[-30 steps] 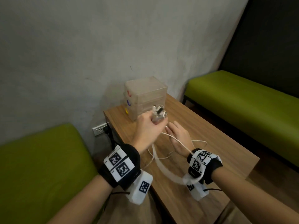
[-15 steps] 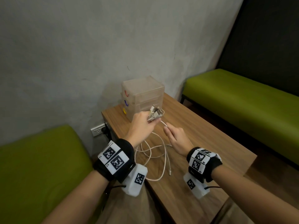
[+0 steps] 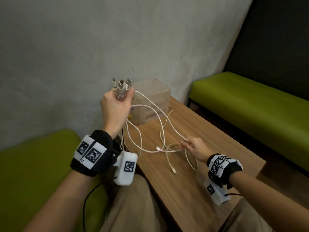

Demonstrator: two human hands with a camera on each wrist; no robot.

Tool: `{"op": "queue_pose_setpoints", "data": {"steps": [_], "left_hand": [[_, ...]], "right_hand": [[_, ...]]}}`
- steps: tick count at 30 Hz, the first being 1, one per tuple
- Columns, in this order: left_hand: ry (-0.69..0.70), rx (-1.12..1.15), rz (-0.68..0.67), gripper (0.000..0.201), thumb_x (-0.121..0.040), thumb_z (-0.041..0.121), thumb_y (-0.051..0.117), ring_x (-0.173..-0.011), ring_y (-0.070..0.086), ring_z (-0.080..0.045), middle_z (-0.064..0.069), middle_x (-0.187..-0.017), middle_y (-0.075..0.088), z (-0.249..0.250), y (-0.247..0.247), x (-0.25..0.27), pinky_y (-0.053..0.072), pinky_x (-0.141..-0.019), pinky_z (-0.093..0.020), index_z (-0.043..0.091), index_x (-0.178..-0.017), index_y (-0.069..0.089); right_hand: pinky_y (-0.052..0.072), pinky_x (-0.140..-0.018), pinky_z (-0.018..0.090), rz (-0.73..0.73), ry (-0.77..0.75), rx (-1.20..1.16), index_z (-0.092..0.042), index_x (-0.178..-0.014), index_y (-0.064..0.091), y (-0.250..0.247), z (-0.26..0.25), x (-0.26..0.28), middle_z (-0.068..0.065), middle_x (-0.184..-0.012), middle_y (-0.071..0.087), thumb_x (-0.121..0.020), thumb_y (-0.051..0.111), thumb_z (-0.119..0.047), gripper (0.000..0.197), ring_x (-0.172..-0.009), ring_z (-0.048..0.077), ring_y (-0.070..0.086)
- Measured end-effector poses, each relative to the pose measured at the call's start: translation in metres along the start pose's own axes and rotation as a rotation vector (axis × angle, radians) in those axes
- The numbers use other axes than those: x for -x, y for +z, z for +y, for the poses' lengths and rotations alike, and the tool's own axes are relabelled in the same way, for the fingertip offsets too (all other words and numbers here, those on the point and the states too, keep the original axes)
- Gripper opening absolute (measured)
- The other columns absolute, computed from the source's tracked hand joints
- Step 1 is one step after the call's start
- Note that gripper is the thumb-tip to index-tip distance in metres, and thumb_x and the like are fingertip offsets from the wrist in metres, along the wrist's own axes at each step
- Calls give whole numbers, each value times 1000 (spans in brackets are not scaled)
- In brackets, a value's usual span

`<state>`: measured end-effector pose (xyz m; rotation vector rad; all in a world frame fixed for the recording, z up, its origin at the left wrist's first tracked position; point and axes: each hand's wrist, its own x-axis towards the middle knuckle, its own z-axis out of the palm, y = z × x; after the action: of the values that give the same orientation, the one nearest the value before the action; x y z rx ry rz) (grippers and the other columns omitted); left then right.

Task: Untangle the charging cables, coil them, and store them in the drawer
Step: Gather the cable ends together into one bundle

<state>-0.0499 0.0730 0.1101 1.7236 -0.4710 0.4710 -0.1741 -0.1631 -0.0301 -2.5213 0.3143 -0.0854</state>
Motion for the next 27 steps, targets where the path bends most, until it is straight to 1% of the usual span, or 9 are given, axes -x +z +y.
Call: {"op": "queue_pose_setpoints", "data": {"steps": [3,8,10,13,15,17,20,23,27], "left_hand": [[32,16,100,27,-84,25,65,-44,44,6,11,-51,44,5,-10,-14,29,-48,-7,16,-62,55],[10,82,218,30,-82,34,65,-57,48,-7,4,-57,53,-4,-17,-28,40,-61,-24,16,-58,58],[-16,80,195,32,-83,31,65,-55,47,-3,6,-58,52,-7,-13,-25,36,-61,-24,13,-59,55],[-12,42,81,14,-84,21,65,-71,60,-6,-1,-82,64,-4,-3,-9,39,-68,-18,10,-92,65],[56,59,-48,23,-83,11,65,-71,57,9,8,-82,63,1,7,13,40,-67,-4,10,-106,62],[64,36,-305,3,-83,12,66,-53,51,11,15,-63,54,5,25,42,37,-53,-5,10,-81,65],[-129,-6,-604,36,-80,30,69,-39,38,1,10,-43,48,2,51,73,28,-41,-11,17,-52,50],[-253,119,-546,42,-79,20,71,-37,41,6,14,-35,42,-6,65,78,29,-42,-9,25,-46,46],[-366,191,-440,23,-75,16,74,-52,51,1,11,-55,56,-9,70,73,38,-51,-13,23,-58,60]], "right_hand": [[40,-77,22,-61,34,95,-16,-91,66,3,12,2,-3,-95,53,-97,43,-26,25,-90,13,50],[33,-103,33,-172,47,199,-14,-104,67,0,13,-2,3,-126,47,-97,41,-26,29,-119,19,42],[32,-102,36,-156,18,226,-15,-108,65,0,4,-2,4,-126,46,-98,38,-29,32,-118,20,40],[38,-90,34,2,-100,175,-18,-97,60,1,-16,-1,4,-112,47,-99,32,-30,31,-101,19,44],[37,-80,32,82,-153,101,-21,-83,50,2,-29,-2,3,-95,47,-99,30,-31,27,-87,18,43],[34,-72,30,133,-188,62,-19,-79,48,4,-39,-5,1,-85,46,-96,28,-36,31,-78,17,42],[43,-74,34,211,-270,81,-10,-91,56,9,-45,-6,5,-90,54,-93,25,-31,37,-80,21,49],[42,-74,37,275,-305,141,-13,-96,54,7,-49,-4,3,-89,53,-93,17,-38,45,-78,18,47],[31,-76,26,238,-332,200,-17,-99,51,7,-53,-5,-8,-95,49,-93,13,-43,46,-81,3,38]]}}
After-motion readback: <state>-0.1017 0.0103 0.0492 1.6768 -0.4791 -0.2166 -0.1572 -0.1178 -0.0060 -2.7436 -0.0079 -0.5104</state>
